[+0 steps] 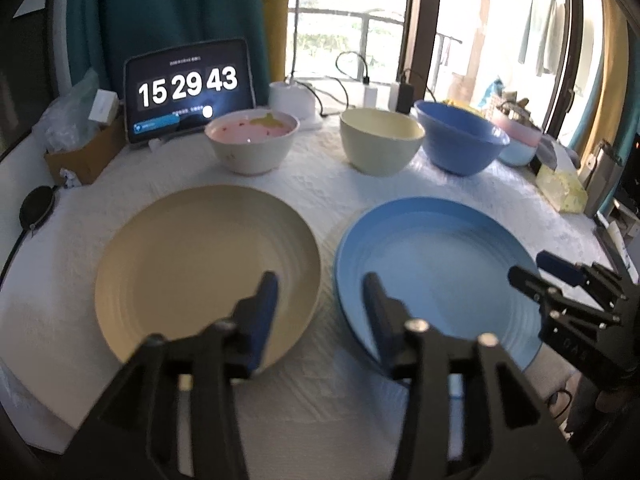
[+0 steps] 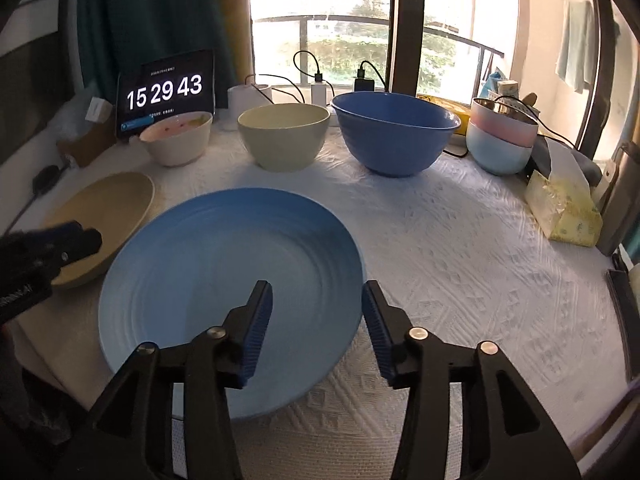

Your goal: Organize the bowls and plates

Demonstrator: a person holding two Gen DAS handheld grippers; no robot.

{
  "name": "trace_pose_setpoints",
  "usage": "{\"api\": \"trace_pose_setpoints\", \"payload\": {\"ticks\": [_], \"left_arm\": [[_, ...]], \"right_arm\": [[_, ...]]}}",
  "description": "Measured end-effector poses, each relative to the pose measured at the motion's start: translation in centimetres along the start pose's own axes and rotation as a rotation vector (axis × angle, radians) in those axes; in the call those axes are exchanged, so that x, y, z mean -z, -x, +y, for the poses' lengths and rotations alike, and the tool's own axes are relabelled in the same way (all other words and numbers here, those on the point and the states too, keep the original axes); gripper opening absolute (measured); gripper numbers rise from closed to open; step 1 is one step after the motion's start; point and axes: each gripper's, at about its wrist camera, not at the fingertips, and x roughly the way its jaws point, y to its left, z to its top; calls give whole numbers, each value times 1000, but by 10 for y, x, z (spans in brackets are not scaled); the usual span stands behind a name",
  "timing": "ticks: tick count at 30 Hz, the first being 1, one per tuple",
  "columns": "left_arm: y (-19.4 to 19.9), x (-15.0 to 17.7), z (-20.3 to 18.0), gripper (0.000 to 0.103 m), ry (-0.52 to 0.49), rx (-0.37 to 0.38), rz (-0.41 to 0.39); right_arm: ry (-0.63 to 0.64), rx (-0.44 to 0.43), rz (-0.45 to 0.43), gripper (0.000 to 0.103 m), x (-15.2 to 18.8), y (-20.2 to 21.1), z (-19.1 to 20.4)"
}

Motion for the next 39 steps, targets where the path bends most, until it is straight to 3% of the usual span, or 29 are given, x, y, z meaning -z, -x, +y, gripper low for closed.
{"api": "trace_pose_setpoints", "payload": {"ticks": [14,39], "left_arm": [[10,-7,26,47,33,11,-38],[8,-10,109,47,146,-88,-17]], "right_arm": [[30,-12,-38,50,-24,14,23],[113,-157,-22,50,-70,-15,91]]}}
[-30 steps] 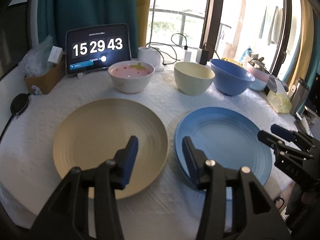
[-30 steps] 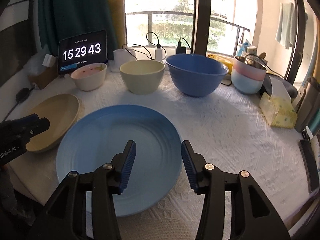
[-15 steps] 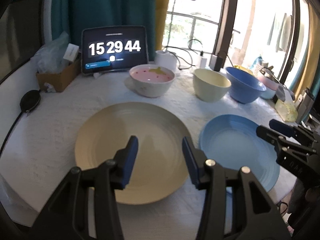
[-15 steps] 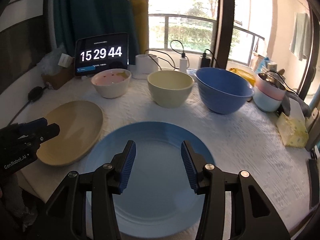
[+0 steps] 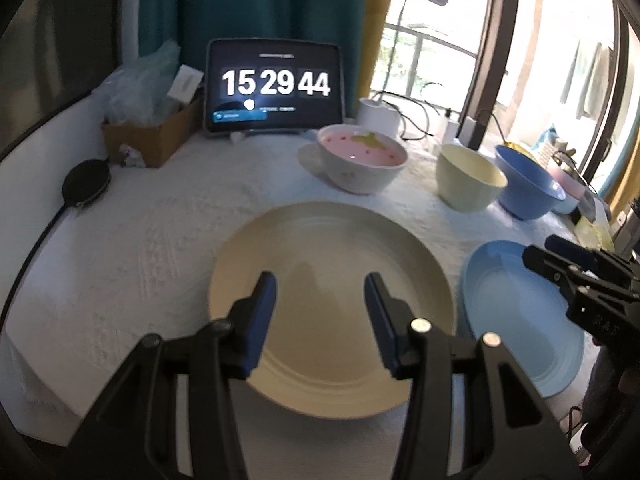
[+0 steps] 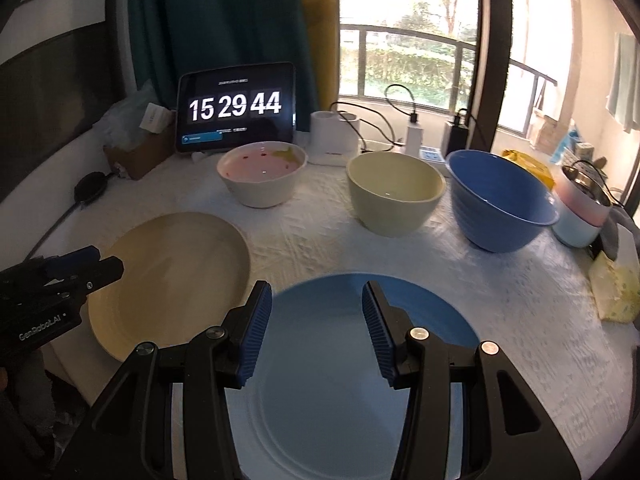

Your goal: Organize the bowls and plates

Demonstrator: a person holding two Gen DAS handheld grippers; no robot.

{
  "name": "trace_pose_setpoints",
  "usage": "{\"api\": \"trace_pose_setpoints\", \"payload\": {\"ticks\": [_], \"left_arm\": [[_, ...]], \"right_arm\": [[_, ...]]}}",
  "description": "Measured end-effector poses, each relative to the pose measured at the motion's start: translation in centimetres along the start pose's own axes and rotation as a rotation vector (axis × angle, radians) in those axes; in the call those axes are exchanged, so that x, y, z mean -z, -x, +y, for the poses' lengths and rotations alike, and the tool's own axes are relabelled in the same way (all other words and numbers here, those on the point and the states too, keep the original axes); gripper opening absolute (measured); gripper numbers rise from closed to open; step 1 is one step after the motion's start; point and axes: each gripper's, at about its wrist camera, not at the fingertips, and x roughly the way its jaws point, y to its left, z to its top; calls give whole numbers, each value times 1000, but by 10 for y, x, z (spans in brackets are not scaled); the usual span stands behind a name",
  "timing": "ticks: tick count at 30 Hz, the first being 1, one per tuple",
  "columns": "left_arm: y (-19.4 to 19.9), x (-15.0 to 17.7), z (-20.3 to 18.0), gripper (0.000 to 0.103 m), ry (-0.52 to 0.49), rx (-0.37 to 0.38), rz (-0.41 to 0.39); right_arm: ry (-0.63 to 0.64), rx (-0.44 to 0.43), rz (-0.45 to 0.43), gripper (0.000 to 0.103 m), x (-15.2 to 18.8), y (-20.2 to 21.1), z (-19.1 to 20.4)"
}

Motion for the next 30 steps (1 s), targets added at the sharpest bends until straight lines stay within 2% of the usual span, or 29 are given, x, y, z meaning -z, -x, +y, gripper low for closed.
{"api": "trace_pose_setpoints", "payload": {"ticks": [11,22,30], "left_arm": [[-17,0,49,48,81,-48,33],[-35,3,72,48,128,-48,71],[-50,6,81,47,171,-15,138]], "right_arm": [[12,-60,47,50,-11,-26,25],[22,-88,109,50,-15,-56,41],[30,-96,137,50,-20,-68,51]]}}
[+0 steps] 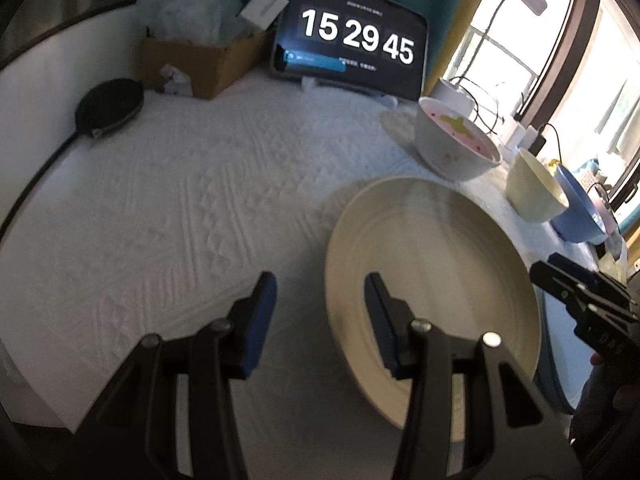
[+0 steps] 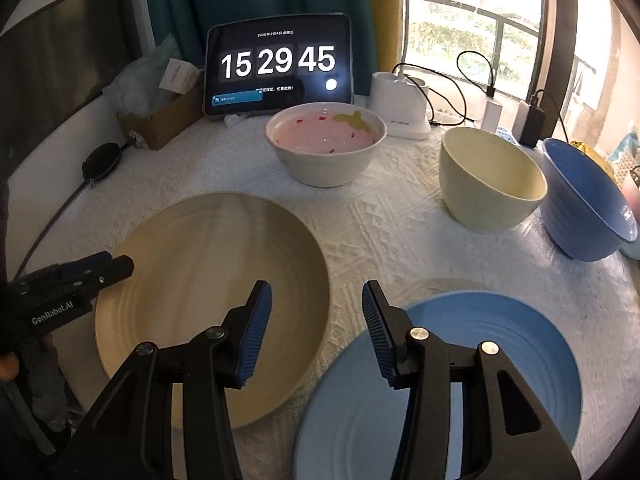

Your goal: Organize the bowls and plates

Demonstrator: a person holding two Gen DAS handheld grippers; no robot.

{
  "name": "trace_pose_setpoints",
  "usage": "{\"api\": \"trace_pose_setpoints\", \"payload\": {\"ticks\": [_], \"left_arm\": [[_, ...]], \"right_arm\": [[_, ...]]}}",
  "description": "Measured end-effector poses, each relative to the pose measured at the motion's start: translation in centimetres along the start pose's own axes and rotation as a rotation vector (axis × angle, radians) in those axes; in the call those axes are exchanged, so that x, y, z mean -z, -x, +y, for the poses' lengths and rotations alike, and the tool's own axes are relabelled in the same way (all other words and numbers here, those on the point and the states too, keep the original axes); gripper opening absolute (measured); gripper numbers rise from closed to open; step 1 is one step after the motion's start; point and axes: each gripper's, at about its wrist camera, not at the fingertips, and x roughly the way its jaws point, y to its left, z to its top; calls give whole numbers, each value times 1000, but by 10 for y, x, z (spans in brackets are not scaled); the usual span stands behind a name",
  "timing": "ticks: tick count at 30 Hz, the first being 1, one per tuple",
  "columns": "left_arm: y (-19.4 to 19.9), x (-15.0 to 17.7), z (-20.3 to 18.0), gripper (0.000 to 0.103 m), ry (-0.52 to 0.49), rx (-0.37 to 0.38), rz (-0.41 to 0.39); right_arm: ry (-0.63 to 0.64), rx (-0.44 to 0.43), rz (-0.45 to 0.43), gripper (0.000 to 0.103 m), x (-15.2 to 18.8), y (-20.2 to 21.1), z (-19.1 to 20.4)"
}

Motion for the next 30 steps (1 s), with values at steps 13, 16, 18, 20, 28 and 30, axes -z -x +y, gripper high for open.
{"api": "trace_pose_setpoints", "payload": {"ticks": [13,16,18,20,28,30], "left_arm": [[-7,2,-7,47,-38,15,0],[-8,3,-8,46,-46,15,-6],[-8,3,-10,46,-53,14,-8],[-9,3,-10,45,-57,23,-6],[-8,3,-9,40,-34,25,-10],[-6,3,-9,40,-32,26,-15]], "right_arm": [[-6,-31,97,49,-7,-26,4],[6,-31,131,43,-7,-32,6],[29,-10,134,40,-8,-34,10],[42,3,130,26,-8,-34,12],[48,8,113,15,-7,-32,10],[50,4,103,15,-8,-30,11]]}}
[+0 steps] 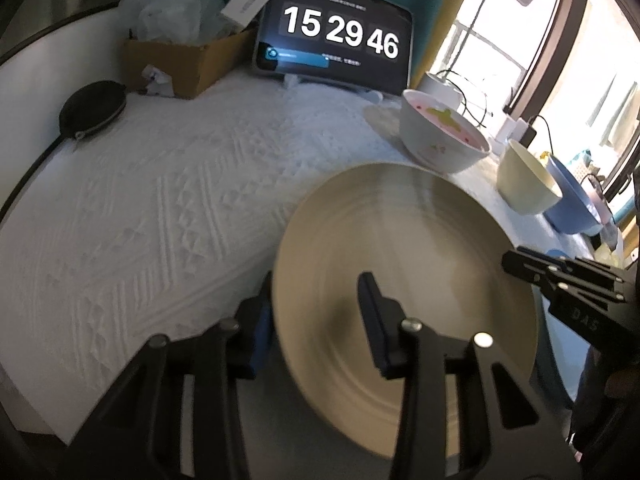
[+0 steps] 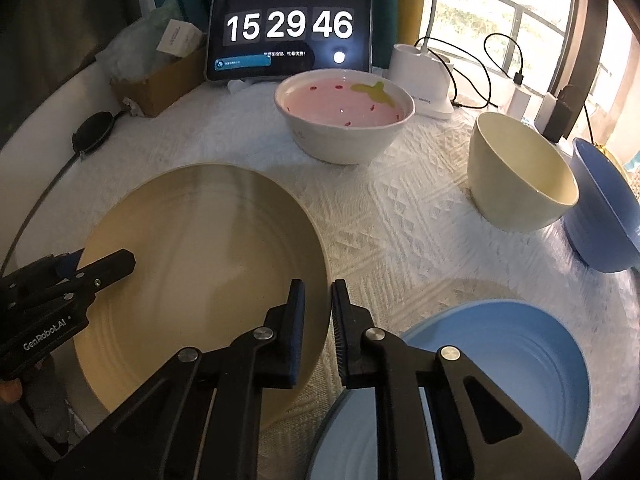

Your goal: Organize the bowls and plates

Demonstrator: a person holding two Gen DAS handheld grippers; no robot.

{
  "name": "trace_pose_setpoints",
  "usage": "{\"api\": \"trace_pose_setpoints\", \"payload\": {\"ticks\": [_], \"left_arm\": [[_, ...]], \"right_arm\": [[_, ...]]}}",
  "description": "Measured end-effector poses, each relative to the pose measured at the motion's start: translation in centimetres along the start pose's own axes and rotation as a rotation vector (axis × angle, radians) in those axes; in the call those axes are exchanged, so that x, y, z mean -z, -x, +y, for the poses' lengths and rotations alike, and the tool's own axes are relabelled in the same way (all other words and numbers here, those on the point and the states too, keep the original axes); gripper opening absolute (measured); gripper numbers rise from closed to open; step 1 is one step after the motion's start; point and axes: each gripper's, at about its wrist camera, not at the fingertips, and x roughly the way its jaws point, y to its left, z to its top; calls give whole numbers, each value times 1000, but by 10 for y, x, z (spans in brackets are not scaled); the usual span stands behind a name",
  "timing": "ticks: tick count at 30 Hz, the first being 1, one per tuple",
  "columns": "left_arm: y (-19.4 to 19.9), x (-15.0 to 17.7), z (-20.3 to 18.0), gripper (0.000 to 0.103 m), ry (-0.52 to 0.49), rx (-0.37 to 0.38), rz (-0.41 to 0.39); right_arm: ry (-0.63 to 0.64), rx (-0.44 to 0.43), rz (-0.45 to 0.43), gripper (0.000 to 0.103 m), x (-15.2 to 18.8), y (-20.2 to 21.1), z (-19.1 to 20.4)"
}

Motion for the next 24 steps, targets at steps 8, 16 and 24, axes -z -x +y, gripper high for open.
{"api": "trace_pose_setpoints", "payload": {"ticks": [8,16,24], "left_arm": [[12,-2,-6,40,-11,1,-29],[26,-4,-17,40,-30,10,-55],[37,-4,-35,40,-50,21,-73]], "right_arm": [[-4,2,-47,15,-2,15,-2],[-18,8,-78,15,1,30,-7],[-42,15,-111,15,5,47,-19]]}}
